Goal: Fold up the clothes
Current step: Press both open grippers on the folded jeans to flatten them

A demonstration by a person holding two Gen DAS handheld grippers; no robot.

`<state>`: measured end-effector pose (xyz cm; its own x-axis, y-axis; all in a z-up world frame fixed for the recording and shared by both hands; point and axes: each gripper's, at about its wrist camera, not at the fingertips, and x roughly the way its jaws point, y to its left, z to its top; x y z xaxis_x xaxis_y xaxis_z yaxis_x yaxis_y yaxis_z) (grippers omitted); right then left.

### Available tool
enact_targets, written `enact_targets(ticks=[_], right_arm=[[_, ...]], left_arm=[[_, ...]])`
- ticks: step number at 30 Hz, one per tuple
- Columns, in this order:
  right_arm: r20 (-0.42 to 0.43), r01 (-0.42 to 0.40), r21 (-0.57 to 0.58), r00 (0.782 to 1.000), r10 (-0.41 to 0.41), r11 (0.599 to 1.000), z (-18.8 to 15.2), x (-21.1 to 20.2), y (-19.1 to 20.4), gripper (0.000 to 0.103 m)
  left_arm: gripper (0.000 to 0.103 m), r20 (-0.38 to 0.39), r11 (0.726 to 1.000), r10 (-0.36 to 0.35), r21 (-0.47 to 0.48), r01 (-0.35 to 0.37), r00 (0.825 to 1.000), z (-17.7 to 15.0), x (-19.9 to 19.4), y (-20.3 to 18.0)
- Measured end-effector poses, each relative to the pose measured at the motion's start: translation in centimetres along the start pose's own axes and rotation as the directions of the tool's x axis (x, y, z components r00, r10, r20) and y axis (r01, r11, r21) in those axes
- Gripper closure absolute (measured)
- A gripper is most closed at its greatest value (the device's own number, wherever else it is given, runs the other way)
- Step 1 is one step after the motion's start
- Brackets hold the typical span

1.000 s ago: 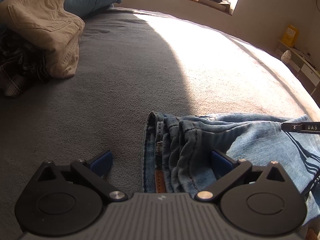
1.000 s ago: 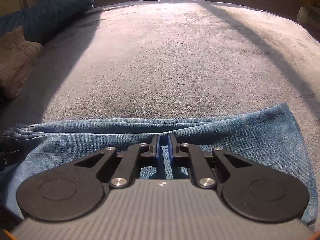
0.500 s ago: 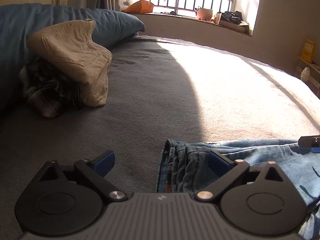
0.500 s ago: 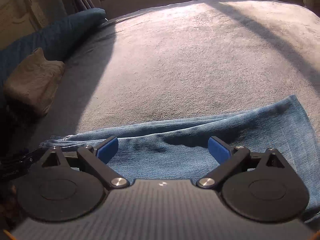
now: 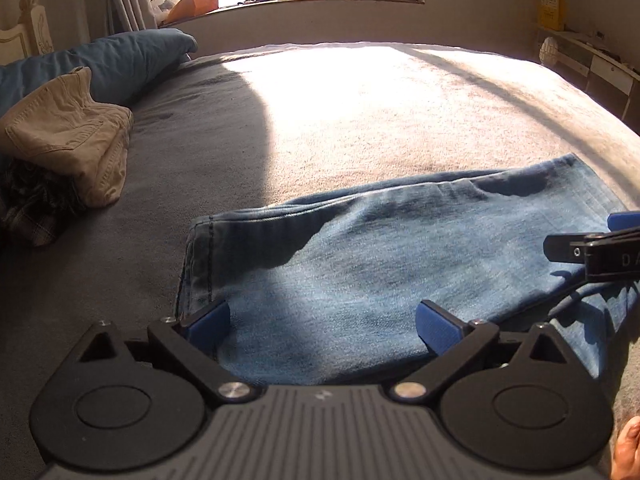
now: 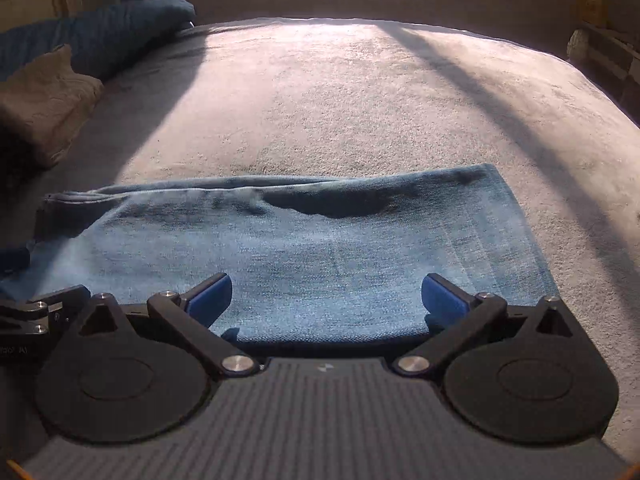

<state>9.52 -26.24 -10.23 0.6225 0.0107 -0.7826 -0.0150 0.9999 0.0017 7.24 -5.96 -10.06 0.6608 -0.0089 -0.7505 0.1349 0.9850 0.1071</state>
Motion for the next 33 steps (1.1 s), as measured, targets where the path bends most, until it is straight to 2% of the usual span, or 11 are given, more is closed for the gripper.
enact_targets(ticks=[1,3,9,16,25,31,33], right_arm=[[-0.021,0.015,-0.031,1.0,-0.015,0.999,-0.6,0.6,0.5,0.001],[-0.004,0.04,-0.02,0.999,-0.04,0.999,-1.6,0.9,0.8,0.001],[-0.025,0.001,0.041,1.0,0.0,0.999,-1.1,0.9,-0.2,0.001],[0.025,-0.009,0.062,1.0,0.007,0.998,-2.1,0.8,-0.4,0.001],[0.084,-0.041,0.026,0.996,0.038,0.999,-3.1,0.4,-0.7,0.001],[0.075,-0.079,-0.034,0.994,0.081,0.996,-2.9,-0.7,-1.5,0.001],[0.082,-0.061,-0.039,0.995,0.064,0.997,-2.3,-1.5,-2.4,0.001]], left_arm=[[0.003,0.016,1.0,0.009,0.02,-0.009,1.0,-0.5,0.0,-0.2],[0.003,0.027,0.999,0.019,0.027,-0.02,0.999,-0.8,0.0,-0.2],[0.003,0.008,1.0,0.011,0.008,-0.011,1.0,-0.2,-0.1,0.2],[0.003,0.005,1.0,-0.008,-0.003,0.008,1.0,-0.2,-0.1,0.5],[0.002,-0.004,1.0,-0.003,-0.011,0.003,1.0,0.0,0.1,0.4],[0.002,-0.011,1.0,-0.007,-0.011,0.007,1.0,0.2,0.0,0.5],[0.002,-0.009,1.0,-0.005,-0.01,0.005,1.0,0.2,0.0,0.5]])
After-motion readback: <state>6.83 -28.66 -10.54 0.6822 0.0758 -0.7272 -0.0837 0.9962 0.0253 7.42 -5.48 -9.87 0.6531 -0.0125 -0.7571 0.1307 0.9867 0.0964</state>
